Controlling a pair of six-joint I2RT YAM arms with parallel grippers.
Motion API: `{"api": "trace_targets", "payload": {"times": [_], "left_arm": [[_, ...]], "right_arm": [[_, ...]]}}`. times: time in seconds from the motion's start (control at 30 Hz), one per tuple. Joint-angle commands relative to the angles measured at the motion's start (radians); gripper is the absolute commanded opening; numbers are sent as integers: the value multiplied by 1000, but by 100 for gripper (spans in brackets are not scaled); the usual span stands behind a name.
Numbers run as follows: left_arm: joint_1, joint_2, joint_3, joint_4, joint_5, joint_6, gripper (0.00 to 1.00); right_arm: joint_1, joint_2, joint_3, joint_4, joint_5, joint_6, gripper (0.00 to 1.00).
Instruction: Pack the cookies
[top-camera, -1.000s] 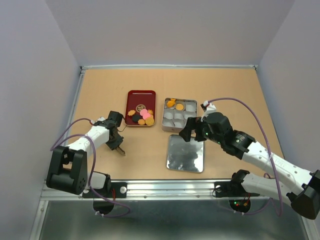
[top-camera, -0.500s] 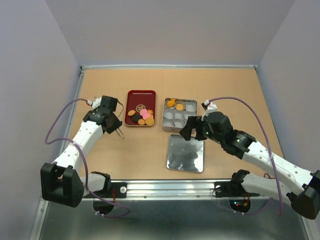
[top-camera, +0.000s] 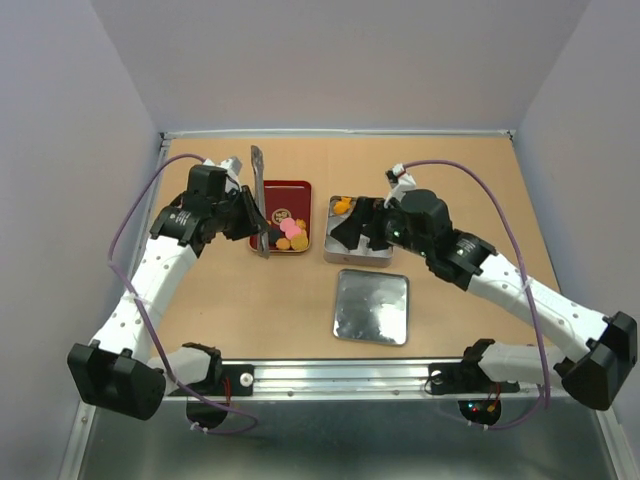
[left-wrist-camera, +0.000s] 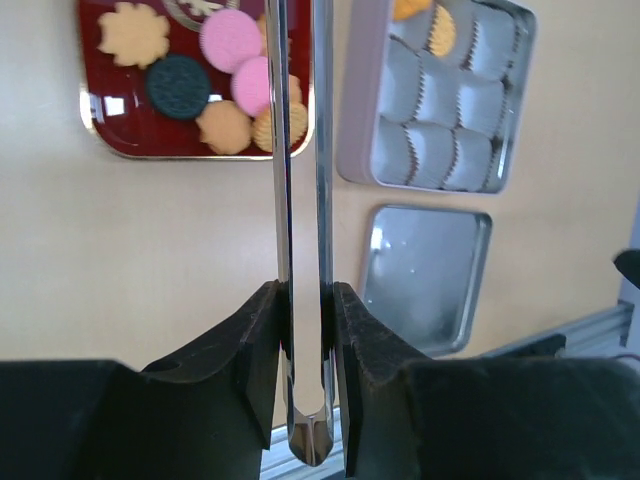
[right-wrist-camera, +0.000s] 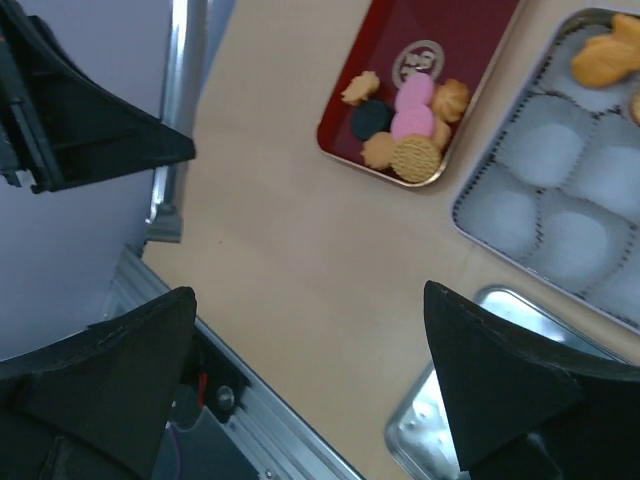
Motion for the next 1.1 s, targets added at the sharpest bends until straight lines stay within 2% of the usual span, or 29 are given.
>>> {"api": "trace_targets", "payload": {"times": [0.0,0.13,0.17,0.27,0.47,0.77,0.9,1.07], "left_arm": [[-57,-25,22,104,136,6,5],[-141,13,56,140,116,-40,4],[-169,33,68,151,105,-57,2],[-186,70,82,173,67,-92,0],[-186,139,119,188,-16,-139,0],[-186,225,226,191,-33,-140,0],[-185,268,329,133,-59,-103,0],[-185,274,329,136,-29,-95,0]], "right_arm": [[-3,97,104,190,-198,53,100],[-3,217,123,320,-296,100,95],[-3,247,118,400,-339,137,94],[-3,288,115,480,-363,186,91],[-2,274,80,534,-351,197,89],[-3,282,25,580,-370,220,85],[-2,246,-14,555,-307,188,86],[-3,231,-21,525,-253,146,87]]}}
